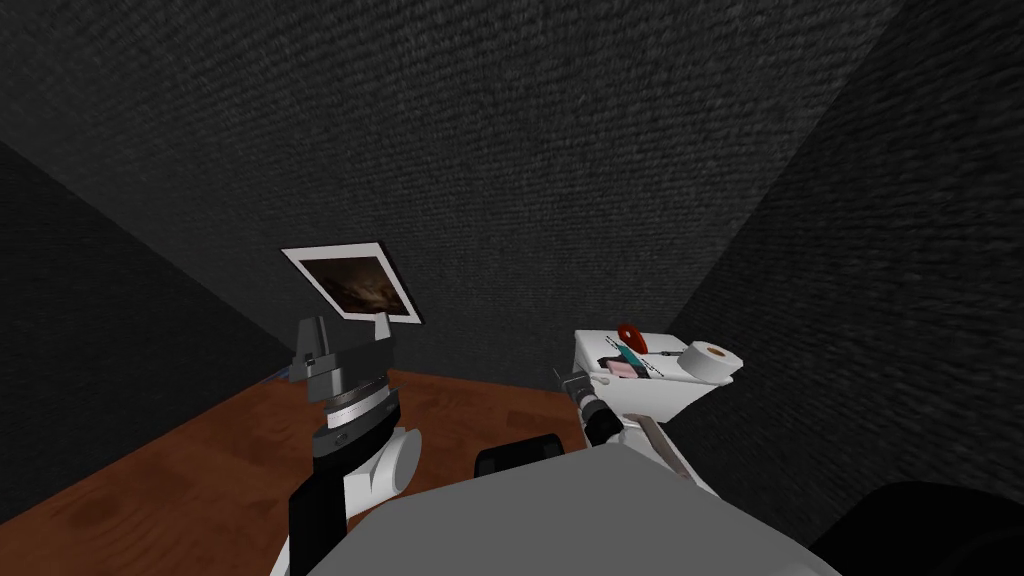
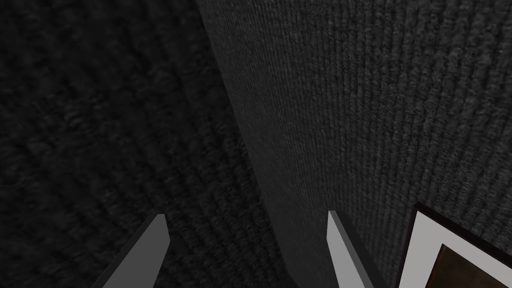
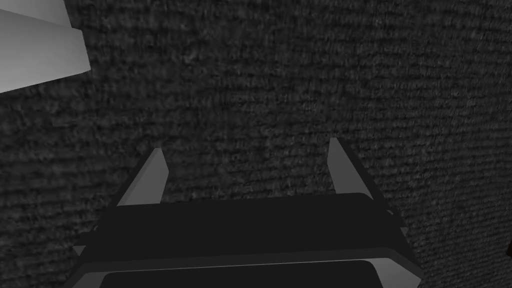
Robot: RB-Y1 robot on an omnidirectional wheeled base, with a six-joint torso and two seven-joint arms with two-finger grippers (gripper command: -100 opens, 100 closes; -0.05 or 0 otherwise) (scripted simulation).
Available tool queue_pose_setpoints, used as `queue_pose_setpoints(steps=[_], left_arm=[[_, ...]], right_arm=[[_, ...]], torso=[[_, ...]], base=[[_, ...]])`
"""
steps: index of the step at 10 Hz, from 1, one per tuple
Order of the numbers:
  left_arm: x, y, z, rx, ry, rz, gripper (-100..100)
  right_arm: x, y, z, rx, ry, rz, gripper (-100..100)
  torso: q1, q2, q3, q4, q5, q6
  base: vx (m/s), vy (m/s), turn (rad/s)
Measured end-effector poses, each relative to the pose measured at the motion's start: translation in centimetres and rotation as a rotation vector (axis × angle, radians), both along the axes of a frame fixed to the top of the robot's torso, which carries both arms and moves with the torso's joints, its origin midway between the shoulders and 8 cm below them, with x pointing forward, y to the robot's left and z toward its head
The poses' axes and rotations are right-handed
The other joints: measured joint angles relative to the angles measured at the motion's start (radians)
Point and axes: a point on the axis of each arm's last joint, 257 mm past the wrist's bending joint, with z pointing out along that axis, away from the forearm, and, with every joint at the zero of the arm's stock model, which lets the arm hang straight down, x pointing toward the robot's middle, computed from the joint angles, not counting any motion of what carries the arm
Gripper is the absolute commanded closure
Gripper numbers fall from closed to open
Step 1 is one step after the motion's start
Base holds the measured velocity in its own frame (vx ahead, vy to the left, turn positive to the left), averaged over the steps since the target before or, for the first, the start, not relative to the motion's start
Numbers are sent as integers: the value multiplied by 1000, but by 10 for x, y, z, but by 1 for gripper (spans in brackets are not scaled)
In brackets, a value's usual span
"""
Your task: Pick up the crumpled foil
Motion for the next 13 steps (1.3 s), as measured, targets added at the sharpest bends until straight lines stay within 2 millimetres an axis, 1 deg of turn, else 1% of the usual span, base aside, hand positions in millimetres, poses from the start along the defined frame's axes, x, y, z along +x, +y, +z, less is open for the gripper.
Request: queue_pose_setpoints(steps=[1, 2, 4, 5, 6, 7, 8, 9, 13], left_arm=[[0, 0, 0, 0, 0, 0, 0], [0, 0, 0, 0, 0, 0, 0], [0, 0, 0, 0, 0, 0, 0], [0, 0, 0, 0, 0, 0, 0], [0, 0, 0, 0, 0, 0, 0], [0, 0, 0, 0, 0, 0, 0], [0, 0, 0, 0, 0, 0, 0], [0, 0, 0, 0, 0, 0, 0], [0, 0, 0, 0, 0, 0, 0]], right_arm=[[-2, -4, -6, -46, 15, -7, -100], [-8, -11, -18, -99, 42, -17, -100], [-11, -19, -23, -174, 59, -24, -100], [-16, -24, -32, -220, 80, -31, -100], [-18, -29, -36, -262, 91, -33, -100], [-25, -36, -44, -314, 113, -39, -100], [-28, -40, -46, -358, 122, -41, -100], [-31, -48, -54, -415, 141, -45, -100], [-47, -70, -64, -611, 185, -58, -100]], torso=[[0, 0, 0, 0, 0, 0], [0, 0, 0, 0, 0, 0], [1, -1, -1, 0, 0, 0], [1, 0, 0, 0, 0, 0], [0, 0, 0, 0, 0, 0], [0, 0, 0, 0, 0, 0], [0, 0, 0, 0, 0, 0], [0, 1, 1, 0, 0, 0], [-1, 1, 1, 0, 0, 0]], base=[[-36, -31, 155], [-29, -27, 52], [-19, -15, 42], [-28, -28, 79], [-35, -30, 138], [-39, -29, 48], [-53, -29, 94], [-44, -34, 49], [-45, -38, 69]])
